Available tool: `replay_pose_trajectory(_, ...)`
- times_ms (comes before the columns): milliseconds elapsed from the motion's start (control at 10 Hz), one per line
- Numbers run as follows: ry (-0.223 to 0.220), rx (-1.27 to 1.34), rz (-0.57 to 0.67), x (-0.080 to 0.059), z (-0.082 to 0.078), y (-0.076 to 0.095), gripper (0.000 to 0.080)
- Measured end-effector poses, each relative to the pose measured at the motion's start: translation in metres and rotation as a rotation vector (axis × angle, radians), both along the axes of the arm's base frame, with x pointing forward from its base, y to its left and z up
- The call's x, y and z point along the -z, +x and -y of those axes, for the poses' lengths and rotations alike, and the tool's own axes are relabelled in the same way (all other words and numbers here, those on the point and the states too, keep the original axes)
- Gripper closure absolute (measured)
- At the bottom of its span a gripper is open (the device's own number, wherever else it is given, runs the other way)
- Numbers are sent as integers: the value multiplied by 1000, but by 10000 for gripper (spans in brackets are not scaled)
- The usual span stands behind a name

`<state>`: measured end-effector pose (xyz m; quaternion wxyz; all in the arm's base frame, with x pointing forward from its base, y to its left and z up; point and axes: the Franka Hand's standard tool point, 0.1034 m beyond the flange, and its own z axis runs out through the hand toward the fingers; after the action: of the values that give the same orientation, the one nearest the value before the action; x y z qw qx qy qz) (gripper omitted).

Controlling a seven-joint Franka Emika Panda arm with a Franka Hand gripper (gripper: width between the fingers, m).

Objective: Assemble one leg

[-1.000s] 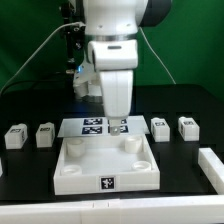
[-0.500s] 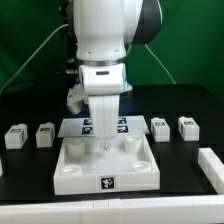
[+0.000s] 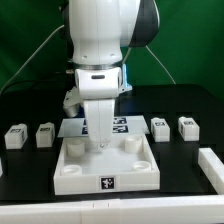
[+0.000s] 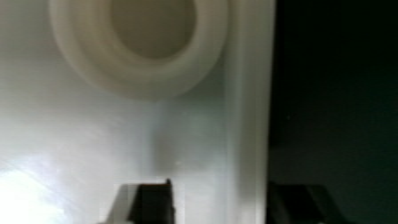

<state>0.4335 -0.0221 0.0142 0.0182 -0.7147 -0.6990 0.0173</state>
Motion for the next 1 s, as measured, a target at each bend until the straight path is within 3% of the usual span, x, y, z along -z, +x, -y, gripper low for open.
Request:
replay_pose_trajectory(100,0,0,-1,0,0,0,686)
replay_pose_trajectory(200,0,0,1,0,0,0,686)
replay_pose_trajectory(300,0,0,1,0,0,0,741)
replay_pose_trajectory(1000,0,0,1,0,0,0,739)
